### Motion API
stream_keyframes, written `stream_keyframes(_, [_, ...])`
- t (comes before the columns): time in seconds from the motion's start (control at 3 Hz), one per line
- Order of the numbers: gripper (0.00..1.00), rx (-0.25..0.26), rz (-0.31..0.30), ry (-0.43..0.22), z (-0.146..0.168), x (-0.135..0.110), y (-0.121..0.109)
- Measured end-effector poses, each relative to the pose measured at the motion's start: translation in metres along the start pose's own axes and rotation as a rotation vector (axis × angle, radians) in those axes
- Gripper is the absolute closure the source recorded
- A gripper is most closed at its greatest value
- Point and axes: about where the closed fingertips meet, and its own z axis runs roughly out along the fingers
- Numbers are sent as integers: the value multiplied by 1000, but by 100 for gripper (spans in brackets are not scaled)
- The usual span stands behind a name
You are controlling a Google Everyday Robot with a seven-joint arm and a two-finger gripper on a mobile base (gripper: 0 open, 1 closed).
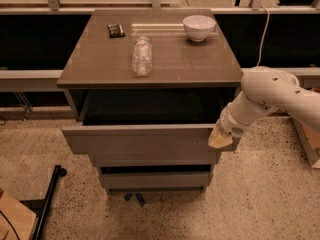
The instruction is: Close top drawer
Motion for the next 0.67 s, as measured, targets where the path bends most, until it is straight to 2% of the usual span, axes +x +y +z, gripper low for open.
stream_keyframes(0.33, [100,60,-15,-7,8,-1,-22])
stream_keyframes(0.67, [100,72,-22,-6,10,-1,-28])
